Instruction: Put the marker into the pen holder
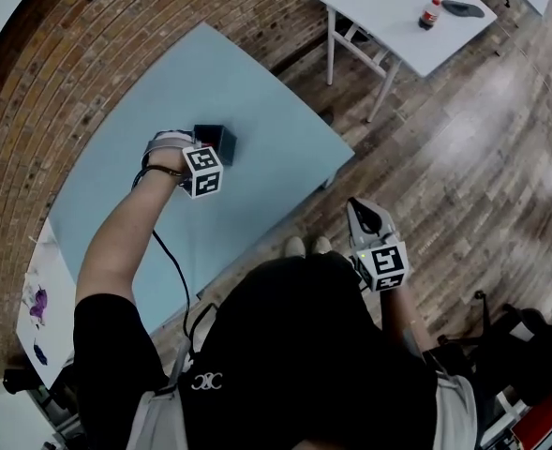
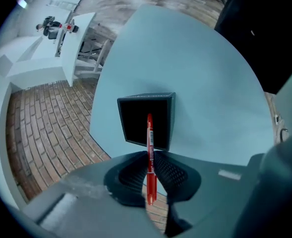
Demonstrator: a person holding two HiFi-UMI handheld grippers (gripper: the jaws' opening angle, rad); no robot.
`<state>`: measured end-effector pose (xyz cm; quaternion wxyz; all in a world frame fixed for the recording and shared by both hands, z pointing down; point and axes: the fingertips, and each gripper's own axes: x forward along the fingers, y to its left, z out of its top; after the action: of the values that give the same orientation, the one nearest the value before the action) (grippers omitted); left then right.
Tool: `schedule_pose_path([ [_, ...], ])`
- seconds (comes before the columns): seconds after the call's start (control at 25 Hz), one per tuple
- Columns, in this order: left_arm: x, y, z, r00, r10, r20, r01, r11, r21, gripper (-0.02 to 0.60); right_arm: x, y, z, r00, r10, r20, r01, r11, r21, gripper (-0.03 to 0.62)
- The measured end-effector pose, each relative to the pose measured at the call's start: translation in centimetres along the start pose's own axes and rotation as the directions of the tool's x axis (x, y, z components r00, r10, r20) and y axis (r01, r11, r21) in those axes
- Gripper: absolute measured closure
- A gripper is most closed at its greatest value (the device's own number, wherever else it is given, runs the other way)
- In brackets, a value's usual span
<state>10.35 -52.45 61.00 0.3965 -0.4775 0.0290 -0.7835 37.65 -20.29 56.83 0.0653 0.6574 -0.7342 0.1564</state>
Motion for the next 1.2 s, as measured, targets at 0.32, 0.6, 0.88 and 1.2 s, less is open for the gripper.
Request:
schedule_pose_path([
  [0.32,0.8,0.3,1.4,0.996,-0.091,-0.016,0.091,0.995,0.027,0.483,-0.7,-1.1,0.4,1.000,-0.027,0.015,0.027,1.000,-0.014,0.585],
  [0.6,-0.3,1.8,0.9,0.993,-0.076,0.094,0.084,0.992,-0.090,0.460,-0.5,-0.8,0.3,1.000,0.002,0.008,-0.002,0.999,-0.036,0.585],
  [0.88,-5.6,3.9,-2.3,0.892,-0.014,0.452,0.260,0.834,-0.487,0.556,1.0,-0.2,1.9,0.998,0.051,0.028,-0.050,0.998,-0.030,0.585],
  [1.2,-12.0,3.0,-8.6,0.671,0.485,0.561,0.342,0.469,-0.814,0.577,3.2,0.2,6.1,0.987,0.122,0.102,-0.130,0.989,0.073,0.585],
])
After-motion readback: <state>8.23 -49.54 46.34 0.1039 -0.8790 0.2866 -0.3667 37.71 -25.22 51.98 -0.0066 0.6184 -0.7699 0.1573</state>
